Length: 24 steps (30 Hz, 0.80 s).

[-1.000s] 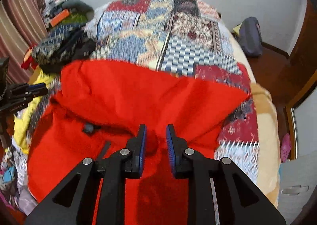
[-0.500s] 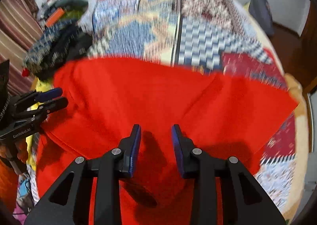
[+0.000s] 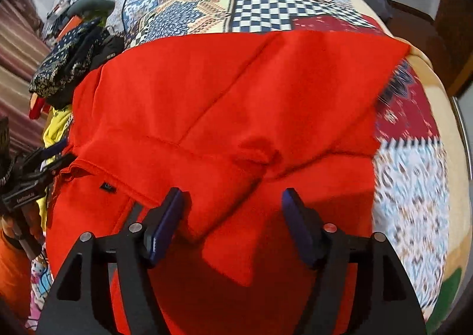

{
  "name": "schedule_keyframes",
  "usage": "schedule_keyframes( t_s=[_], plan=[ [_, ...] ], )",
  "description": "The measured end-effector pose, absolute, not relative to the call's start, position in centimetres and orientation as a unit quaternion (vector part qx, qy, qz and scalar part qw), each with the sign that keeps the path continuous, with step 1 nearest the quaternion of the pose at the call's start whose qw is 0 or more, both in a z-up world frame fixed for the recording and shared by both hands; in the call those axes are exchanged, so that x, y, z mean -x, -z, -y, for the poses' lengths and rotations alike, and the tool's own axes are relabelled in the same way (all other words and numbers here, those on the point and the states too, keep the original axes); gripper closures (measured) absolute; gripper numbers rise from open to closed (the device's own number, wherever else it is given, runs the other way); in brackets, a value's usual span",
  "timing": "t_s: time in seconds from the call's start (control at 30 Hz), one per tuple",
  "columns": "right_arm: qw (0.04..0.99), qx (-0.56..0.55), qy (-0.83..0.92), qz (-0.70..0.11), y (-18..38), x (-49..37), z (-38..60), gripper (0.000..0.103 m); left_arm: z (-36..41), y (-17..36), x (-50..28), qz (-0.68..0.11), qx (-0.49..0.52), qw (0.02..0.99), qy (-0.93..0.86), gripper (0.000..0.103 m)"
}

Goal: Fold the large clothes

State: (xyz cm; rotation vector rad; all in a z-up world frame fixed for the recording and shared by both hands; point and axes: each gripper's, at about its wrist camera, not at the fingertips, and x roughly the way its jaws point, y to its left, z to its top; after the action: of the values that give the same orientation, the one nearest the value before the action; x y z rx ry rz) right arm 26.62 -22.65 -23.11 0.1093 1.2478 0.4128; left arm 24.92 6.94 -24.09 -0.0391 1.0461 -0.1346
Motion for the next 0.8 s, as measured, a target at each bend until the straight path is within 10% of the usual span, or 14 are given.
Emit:
schedule_keyframes(
  t_s=[0.8],
  plan=[
    [0.820, -0.055, -0.099, -0.561, 20.3, -20.6, 30.2, 0.037, -17.3, 25.5, -13.2, -0.572, 0.145, 0.807, 0.010, 0.018]
  ],
)
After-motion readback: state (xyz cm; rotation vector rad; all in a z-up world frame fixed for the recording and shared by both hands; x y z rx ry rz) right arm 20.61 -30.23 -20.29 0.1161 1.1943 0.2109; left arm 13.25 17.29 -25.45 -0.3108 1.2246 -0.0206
